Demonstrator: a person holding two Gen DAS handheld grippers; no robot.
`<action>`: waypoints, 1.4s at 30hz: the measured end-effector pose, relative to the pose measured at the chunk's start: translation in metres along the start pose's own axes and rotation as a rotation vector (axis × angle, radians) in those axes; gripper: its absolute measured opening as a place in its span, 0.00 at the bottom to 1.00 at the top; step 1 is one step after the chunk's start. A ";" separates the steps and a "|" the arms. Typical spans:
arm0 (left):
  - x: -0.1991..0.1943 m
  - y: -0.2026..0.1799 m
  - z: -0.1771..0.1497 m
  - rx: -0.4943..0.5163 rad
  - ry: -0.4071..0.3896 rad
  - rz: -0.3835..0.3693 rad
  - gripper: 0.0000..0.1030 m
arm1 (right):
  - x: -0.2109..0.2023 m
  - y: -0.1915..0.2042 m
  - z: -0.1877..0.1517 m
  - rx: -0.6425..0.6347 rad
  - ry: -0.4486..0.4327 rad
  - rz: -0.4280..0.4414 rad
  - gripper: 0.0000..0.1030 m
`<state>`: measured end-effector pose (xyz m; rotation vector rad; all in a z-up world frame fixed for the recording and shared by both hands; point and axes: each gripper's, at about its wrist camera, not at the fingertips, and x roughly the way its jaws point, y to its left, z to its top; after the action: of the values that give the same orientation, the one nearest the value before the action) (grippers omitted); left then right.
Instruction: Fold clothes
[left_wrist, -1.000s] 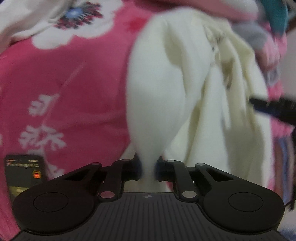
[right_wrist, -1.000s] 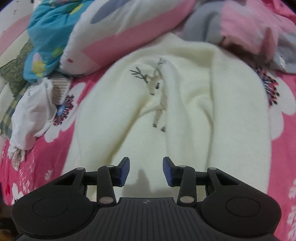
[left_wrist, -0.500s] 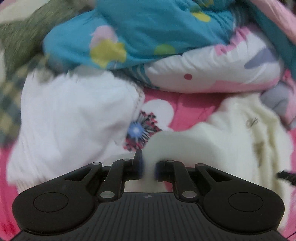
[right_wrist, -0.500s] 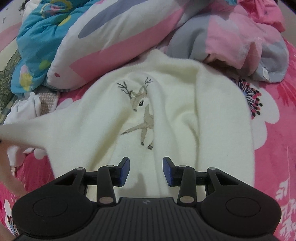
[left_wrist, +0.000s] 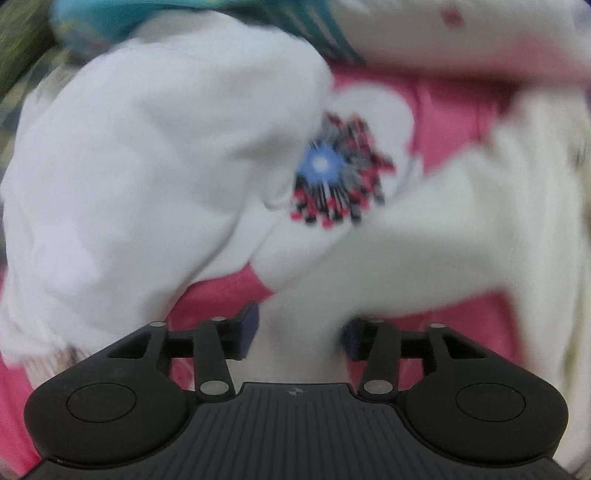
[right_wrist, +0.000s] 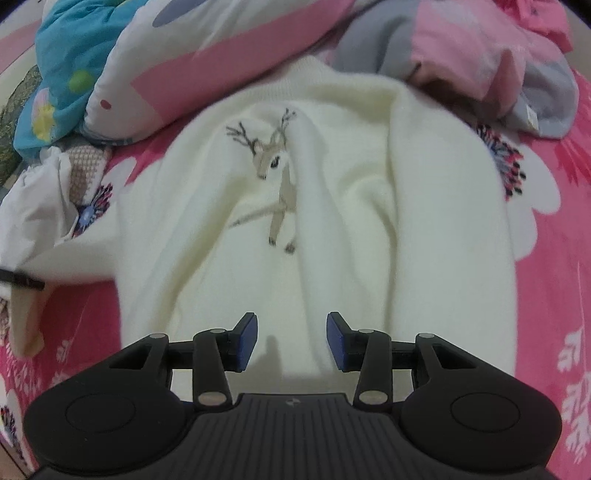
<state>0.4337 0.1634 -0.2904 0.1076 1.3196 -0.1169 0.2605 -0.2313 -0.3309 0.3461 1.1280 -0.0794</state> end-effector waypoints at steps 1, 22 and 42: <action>-0.007 0.006 0.002 -0.053 -0.006 -0.021 0.49 | -0.003 -0.004 -0.004 0.016 0.009 0.011 0.43; -0.082 -0.151 -0.065 -0.076 -0.100 -0.177 0.54 | -0.044 -0.151 -0.106 0.537 0.248 0.107 0.57; -0.049 -0.237 -0.167 -0.088 0.015 -0.096 0.54 | -0.052 -0.135 -0.120 0.411 0.378 0.435 0.13</action>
<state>0.2274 -0.0453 -0.2864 -0.0294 1.3429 -0.1400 0.1019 -0.3278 -0.3611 0.9981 1.3832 0.1468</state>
